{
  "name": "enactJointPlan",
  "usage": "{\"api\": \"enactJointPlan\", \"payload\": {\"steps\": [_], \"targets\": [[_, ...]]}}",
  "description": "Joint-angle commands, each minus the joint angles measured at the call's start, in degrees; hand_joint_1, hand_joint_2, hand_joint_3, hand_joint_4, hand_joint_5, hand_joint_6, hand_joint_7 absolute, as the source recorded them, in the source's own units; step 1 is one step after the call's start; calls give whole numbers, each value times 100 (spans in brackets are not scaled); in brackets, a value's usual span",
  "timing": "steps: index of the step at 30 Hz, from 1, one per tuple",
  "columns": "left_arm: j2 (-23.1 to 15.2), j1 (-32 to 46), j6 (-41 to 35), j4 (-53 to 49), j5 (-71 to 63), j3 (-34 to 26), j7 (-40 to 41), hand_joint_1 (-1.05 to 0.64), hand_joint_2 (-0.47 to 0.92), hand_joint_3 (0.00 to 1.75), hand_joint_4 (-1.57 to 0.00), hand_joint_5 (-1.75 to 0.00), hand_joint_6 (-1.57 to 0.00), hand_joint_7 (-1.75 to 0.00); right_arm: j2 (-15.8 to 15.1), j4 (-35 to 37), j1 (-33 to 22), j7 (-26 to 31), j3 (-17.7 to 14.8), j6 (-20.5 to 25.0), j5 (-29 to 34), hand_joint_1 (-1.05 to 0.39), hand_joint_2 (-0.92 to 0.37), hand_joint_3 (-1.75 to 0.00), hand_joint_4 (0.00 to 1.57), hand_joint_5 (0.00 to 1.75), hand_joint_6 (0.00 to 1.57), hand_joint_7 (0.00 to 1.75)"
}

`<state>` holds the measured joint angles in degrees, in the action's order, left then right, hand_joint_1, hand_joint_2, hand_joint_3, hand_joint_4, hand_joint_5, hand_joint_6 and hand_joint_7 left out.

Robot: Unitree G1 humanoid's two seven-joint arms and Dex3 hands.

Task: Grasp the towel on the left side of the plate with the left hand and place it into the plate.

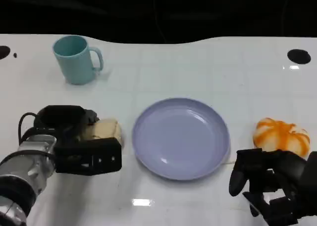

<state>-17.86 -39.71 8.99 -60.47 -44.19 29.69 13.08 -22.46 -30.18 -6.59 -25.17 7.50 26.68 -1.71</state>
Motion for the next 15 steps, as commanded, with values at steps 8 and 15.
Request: {"api": "enactJointPlan", "payload": {"steps": [8, 15], "targets": [[-64, 194, 2, 486, 509, -535, 801, -22, 92, 32, -81, -175, -55, -175, 39, 96, 59, 42, -16, -79, -17, 6, -58, -109, 68, 169, 69, 142], [-14, 387, -8, 1539, 653, -647, 637, -22, 90, 31, -82, -175, -54, -174, 4, 39, 67, 26, 6, 8, 13, 6, -59, -107, 67, 171, 68, 142]]}}
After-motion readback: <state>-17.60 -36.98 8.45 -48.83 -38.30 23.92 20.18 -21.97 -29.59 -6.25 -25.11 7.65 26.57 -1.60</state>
